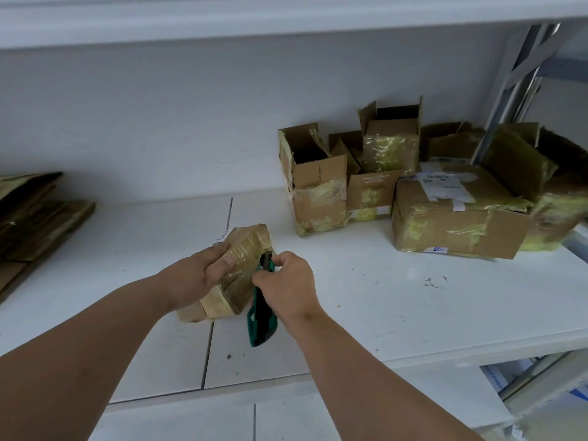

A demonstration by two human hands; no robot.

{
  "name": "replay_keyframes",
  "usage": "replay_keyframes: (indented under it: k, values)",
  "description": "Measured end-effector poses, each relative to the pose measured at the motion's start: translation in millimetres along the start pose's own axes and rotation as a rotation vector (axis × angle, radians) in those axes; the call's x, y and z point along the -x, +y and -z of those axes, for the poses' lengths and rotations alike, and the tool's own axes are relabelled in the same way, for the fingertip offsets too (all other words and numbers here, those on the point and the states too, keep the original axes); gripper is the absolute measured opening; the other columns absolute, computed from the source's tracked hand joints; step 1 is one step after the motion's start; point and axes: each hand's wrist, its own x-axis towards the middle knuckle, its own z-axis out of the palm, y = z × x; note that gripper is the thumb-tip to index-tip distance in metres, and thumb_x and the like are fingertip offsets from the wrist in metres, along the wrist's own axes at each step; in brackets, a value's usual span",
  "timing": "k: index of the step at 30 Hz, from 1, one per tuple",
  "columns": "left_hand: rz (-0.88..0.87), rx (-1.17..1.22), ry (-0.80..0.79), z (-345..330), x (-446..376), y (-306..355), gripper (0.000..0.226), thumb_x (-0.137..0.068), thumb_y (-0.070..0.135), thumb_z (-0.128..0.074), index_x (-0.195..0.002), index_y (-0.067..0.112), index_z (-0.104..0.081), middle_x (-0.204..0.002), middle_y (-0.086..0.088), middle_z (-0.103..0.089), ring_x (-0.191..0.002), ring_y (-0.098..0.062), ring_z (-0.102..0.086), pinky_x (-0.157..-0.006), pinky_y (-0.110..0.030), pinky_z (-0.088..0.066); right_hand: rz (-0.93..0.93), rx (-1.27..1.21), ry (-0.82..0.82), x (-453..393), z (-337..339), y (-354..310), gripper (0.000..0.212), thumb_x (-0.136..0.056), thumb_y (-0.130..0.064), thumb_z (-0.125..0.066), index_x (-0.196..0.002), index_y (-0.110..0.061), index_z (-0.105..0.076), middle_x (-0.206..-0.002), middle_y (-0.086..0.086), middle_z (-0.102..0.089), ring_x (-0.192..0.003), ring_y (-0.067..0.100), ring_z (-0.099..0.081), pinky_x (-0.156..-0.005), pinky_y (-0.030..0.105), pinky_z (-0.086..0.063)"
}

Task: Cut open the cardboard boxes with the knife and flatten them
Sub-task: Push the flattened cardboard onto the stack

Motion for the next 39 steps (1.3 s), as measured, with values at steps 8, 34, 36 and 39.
replay_keyframes:
  k: [8,34,36,39]
  values:
    - [0.011,0.069,0.02,1.6,1.6,-1.2,0.055,-0.099,0.051,-0.038,-0.152,0.037,-0.03,-0.153,0.006,-0.039,-0.14,-0.017,-0.037,-0.117,-0.033,-0.025,0.037,-0.048,-0.041,8.1,-3.6,4.1,0.014,-0.078,-0.012,-0.064,-0.083,-0.024,-0.059,-0.088,0.017,-0.071,-0.08,0.039,-0.071,-0.072,0.051,-0.061]
    - [0.084,0.037,-0.012,3.5,17.0,21.2,0.056,-0.102,0.046,-0.039,-0.154,0.03,-0.023,-0.154,0.001,-0.037,-0.141,-0.021,-0.033,-0.105,-0.025,-0.025,0.08,0.082,-0.389,48.5,8.7,3.0,0.031,-0.08,-0.012,-0.072,-0.109,-0.011,-0.061,-0.086,0.011,-0.064,-0.081,0.036,-0.071,-0.074,0.044,-0.061]
    - [0.105,0.018,-0.006,6.5,18.8,21.0,0.061,-0.099,0.055,-0.041,-0.153,0.036,-0.021,-0.157,0.006,-0.031,-0.144,-0.023,-0.028,-0.116,-0.033,-0.021,0.037,0.025,-0.418,51.2,12.4,0.3,0.031,-0.083,-0.005,-0.069,-0.113,-0.007,-0.059,-0.081,0.01,-0.061,-0.063,0.029,-0.069,-0.057,0.032,-0.056]
    - [0.152,-0.057,0.021,11.3,20.3,21.1,0.07,-0.088,0.069,-0.038,-0.151,0.046,-0.019,-0.161,0.008,-0.023,-0.146,-0.029,-0.023,-0.119,-0.046,-0.019,0.0,-0.021,-0.488,55.5,18.2,-7.2,0.03,-0.087,0.0,-0.065,-0.115,-0.008,-0.057,-0.078,0.01,-0.061,-0.047,0.019,-0.063,-0.048,0.023,-0.05]
